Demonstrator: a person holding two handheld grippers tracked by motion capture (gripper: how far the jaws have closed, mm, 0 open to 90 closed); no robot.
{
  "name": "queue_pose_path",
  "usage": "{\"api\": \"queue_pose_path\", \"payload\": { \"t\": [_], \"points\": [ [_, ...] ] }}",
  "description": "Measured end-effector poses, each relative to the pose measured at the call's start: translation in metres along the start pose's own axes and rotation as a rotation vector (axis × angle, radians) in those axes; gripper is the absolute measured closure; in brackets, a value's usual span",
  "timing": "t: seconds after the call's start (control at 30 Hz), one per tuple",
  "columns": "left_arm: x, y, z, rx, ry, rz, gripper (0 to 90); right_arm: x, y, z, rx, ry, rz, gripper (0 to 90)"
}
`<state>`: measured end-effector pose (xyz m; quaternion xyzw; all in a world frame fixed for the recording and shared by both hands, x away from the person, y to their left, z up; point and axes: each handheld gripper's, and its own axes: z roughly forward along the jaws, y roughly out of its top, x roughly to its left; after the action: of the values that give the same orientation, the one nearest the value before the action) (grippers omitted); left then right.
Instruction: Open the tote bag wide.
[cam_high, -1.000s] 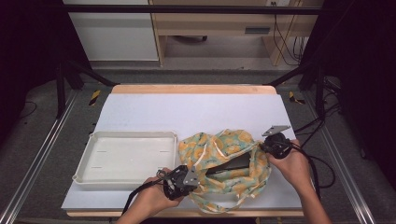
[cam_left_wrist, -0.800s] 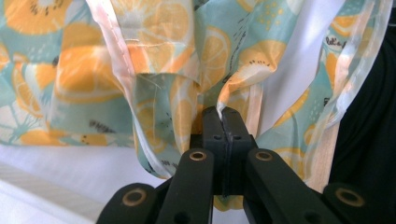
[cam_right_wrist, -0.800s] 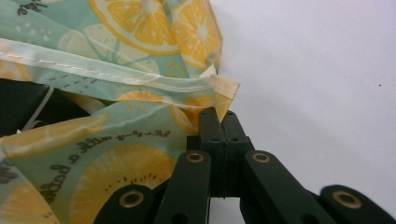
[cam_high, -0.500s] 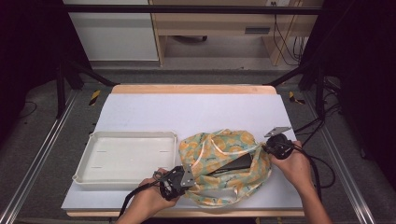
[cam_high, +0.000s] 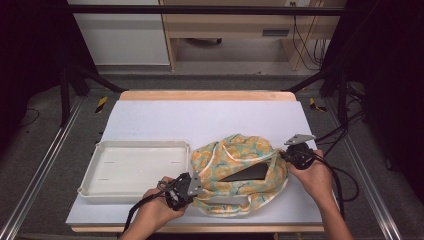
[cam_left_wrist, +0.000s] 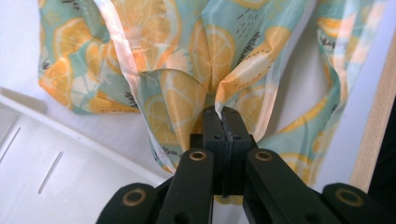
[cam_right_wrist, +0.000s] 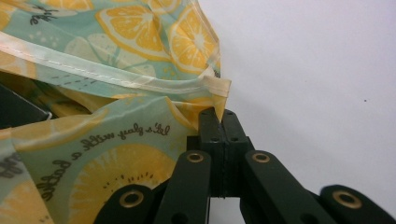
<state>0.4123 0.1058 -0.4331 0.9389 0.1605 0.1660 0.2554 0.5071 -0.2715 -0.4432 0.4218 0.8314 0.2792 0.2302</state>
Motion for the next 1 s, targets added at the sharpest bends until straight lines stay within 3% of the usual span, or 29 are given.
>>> {"api": "queue_pose_path", "payload": {
  "t": [0.23, 0.43, 0.7, 1.0],
  "points": [
    [-0.003, -0.003, 0.006, 0.018, -0.003, 0.006, 90.0, 0.003, -0.002, 0.007, 0.06, 0.02, -0.007, 90.0],
    [-0.004, -0.006, 0.011, 0.026, -0.013, 0.003, 90.0, 0.006, -0.006, 0.012, 0.081, 0.04, -0.016, 90.0],
    [-0.003, -0.006, 0.012, 0.026, -0.002, 0.0, 90.0, 0.009, -0.009, 0.011, 0.117, 0.031, -0.058, 90.0],
    [-0.001, -0.005, 0.012, 0.019, 0.005, -0.003, 90.0, 0.011, -0.021, 0.005, 0.117, 0.038, -0.034, 90.0]
  ]
}}
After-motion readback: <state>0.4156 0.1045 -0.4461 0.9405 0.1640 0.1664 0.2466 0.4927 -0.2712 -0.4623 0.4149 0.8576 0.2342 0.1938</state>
